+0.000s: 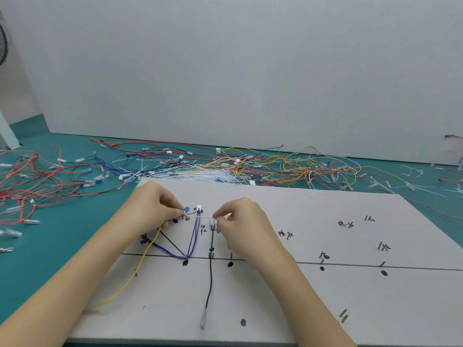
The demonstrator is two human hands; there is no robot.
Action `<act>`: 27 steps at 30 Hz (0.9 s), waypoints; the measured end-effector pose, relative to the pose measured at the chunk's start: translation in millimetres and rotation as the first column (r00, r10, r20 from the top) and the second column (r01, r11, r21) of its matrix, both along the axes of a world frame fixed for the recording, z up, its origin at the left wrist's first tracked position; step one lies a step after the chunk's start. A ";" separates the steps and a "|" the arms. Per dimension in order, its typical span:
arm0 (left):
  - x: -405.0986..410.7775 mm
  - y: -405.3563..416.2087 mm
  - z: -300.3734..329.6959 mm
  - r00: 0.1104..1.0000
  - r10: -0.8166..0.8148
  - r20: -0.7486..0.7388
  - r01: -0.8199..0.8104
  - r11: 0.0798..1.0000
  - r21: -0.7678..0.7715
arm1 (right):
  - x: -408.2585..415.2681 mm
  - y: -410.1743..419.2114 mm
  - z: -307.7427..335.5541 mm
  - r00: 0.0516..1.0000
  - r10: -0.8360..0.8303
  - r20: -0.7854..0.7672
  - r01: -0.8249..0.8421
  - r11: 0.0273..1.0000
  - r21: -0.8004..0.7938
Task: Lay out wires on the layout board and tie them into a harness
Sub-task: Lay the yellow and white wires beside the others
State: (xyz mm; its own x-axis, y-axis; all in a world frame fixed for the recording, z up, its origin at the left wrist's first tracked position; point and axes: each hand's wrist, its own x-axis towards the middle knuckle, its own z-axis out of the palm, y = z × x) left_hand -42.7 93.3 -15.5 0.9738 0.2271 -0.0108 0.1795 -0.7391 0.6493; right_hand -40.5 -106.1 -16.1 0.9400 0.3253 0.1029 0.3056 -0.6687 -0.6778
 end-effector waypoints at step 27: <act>-22.8 -13.0 13.6 0.993 -0.043 -0.113 0.065 0.978 0.196 | -23.7 3.1 9.5 0.887 0.427 -0.176 -0.446 0.891 -0.088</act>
